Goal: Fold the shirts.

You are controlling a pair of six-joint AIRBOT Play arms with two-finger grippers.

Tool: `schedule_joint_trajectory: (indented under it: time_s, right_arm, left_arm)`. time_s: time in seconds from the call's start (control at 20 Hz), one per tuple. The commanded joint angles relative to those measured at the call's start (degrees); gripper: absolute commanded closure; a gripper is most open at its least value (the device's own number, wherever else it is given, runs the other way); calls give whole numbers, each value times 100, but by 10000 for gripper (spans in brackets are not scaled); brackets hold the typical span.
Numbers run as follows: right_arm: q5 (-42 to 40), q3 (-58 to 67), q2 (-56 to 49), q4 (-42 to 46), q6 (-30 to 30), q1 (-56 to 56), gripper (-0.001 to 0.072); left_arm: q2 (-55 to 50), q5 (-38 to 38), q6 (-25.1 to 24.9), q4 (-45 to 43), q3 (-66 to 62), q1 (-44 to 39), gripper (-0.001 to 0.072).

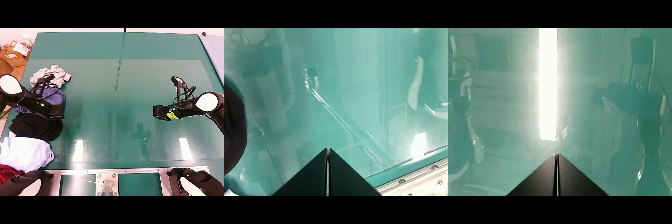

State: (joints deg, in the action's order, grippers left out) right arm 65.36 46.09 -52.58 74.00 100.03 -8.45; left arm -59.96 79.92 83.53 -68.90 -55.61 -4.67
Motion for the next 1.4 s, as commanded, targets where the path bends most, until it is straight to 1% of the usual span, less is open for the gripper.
schedule_joint_trajectory:
  time_s: [0.0,0.45,0.55,0.65,0.8,0.85,0.9,0.95,1.0,1.05,1.1,1.2,1.3,1.35]
  right_arm:
    - [2,0,4,-2,2,-4,701]
    - [-2,0,4,-2,2,-4,702]
    - [-149,0,4,-2,2,-4,701]
    - [-151,0,4,-2,2,-4,701]
    - [-247,-24,-9,-39,4,-7,701]
    - [-332,-37,-9,-48,4,-4,701]
    - [-457,-39,-9,-46,4,-4,701]
    - [-555,-39,-9,-48,4,-4,700]
    - [-640,-39,-9,-48,4,-4,675]
    - [-739,-39,-9,-44,4,-4,580]
    - [-883,-39,-9,-46,4,-4,513]
    - [-1233,-39,-9,-46,4,-4,510]
    - [-1510,-39,-9,-46,4,-4,469]
    - [-1576,-39,-9,-46,4,-4,430]
  left_arm:
    - [2,2,0,-2,2,0,686]
    - [2,-11,0,-2,2,0,686]
    - [2,-92,0,17,2,0,686]
    - [2,-328,0,44,2,0,686]
    - [0,-933,0,122,9,0,686]
    - [0,-1228,-9,-72,7,0,663]
    - [0,-1663,7,-667,4,2,264]
    - [0,-2173,203,-1480,0,22,-11]
    - [-2,-2712,372,-2214,-22,101,-12]
    - [-57,-3270,461,-2702,-85,282,-13]
    - [-236,-3740,452,-2820,-256,546,-13]
    - [-942,-4260,452,-2771,-815,1045,-13]
    - [-1969,-4413,446,-2540,-1578,1401,-13]
    - [-2465,-4476,446,-2498,-1939,1469,-13]
